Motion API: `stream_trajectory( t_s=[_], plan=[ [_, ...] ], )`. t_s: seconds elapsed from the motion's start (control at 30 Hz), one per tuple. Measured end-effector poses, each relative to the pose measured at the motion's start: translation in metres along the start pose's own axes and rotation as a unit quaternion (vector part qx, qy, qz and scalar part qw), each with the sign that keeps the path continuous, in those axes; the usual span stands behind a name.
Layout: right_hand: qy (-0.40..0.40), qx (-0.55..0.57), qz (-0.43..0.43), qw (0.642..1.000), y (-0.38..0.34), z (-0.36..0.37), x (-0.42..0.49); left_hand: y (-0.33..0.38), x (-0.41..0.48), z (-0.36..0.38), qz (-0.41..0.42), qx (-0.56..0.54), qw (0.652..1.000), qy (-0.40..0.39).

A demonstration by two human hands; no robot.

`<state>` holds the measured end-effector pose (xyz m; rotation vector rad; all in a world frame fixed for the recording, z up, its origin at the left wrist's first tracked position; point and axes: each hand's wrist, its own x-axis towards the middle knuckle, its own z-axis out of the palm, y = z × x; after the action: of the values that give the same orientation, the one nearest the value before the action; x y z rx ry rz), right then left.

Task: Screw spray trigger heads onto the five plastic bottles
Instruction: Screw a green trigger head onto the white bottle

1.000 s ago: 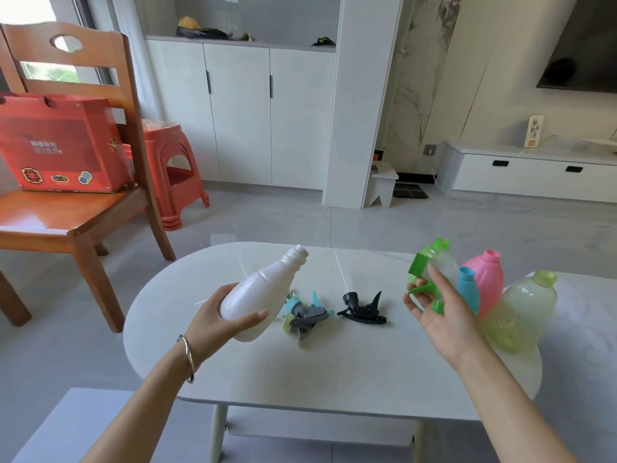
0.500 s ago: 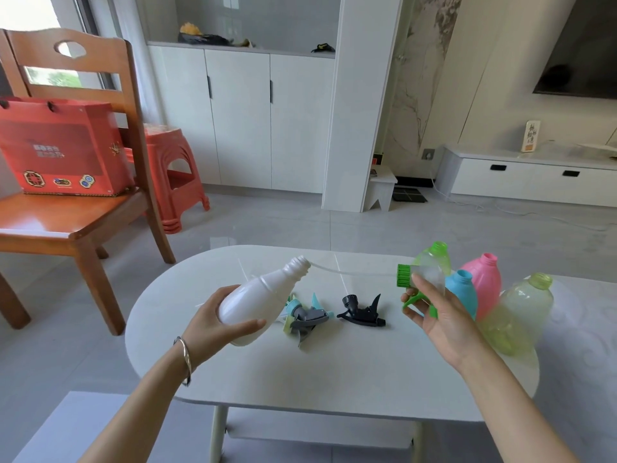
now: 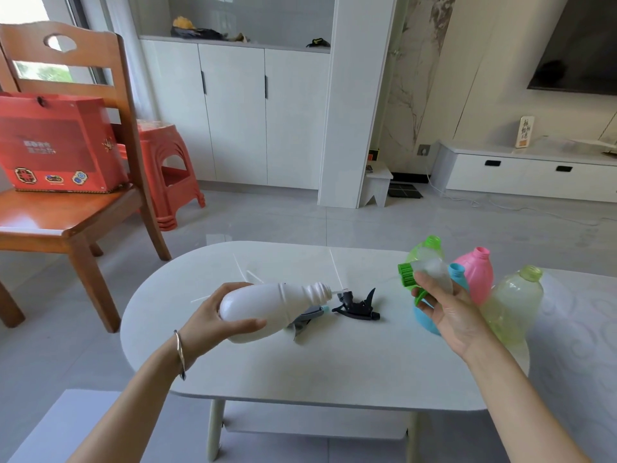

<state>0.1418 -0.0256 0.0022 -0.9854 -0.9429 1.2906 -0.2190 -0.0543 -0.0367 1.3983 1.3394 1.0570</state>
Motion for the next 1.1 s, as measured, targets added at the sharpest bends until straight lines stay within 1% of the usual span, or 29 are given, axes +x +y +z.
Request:
stream_trajectory(
  t_s=[0.1, 0.23, 0.37, 0.57, 0.7, 0.77, 0.87, 0.93, 1.0, 1.1],
  plan=[
    [-0.034, -0.002, 0.026, 0.999, 0.01, 0.013, -0.005, 0.001, -0.001, 0.014, -0.02, -0.045, 0.999, -0.022],
    [-0.077, -0.054, 0.031, 0.995, 0.023, 0.033, -0.009, 0.004, 0.0, 0.031, -0.042, -0.078, 0.995, -0.039],
    [-0.081, -0.053, 0.02, 0.995, 0.023, 0.041, -0.009, 0.006, 0.0, 0.033, -0.045, -0.101, 0.993, -0.047],
    [-0.086, -0.098, 0.009, 0.991, 0.024, 0.043, -0.008, 0.008, -0.001, 0.034, -0.053, -0.116, 0.989, -0.072],
    [-0.127, -0.138, -0.004, 0.982, 0.023, 0.046, -0.013, 0.01, 0.0, 0.036, -0.071, -0.142, 0.986, -0.052],
    [-0.133, -0.151, -0.016, 0.979, 0.023, 0.048, -0.015, 0.011, 0.0, 0.036, -0.102, -0.133, 0.985, -0.034],
    [-0.125, -0.165, -0.018, 0.978, 0.023, 0.047, -0.014, 0.01, -0.001, 0.036, -0.131, -0.073, 0.986, -0.07],
    [-0.121, -0.167, -0.005, 0.979, 0.023, 0.043, -0.012, 0.011, -0.002, 0.034, -0.099, -0.067, 0.989, -0.083],
    [-0.113, -0.156, 0.011, 0.981, 0.023, 0.04, -0.01, 0.014, -0.002, 0.031, -0.037, -0.097, 0.992, -0.076],
    [-0.108, -0.151, 0.026, 0.982, 0.026, 0.04, -0.009, 0.016, 0.0, 0.028, 0.02, -0.103, 0.989, -0.104]
  ],
)
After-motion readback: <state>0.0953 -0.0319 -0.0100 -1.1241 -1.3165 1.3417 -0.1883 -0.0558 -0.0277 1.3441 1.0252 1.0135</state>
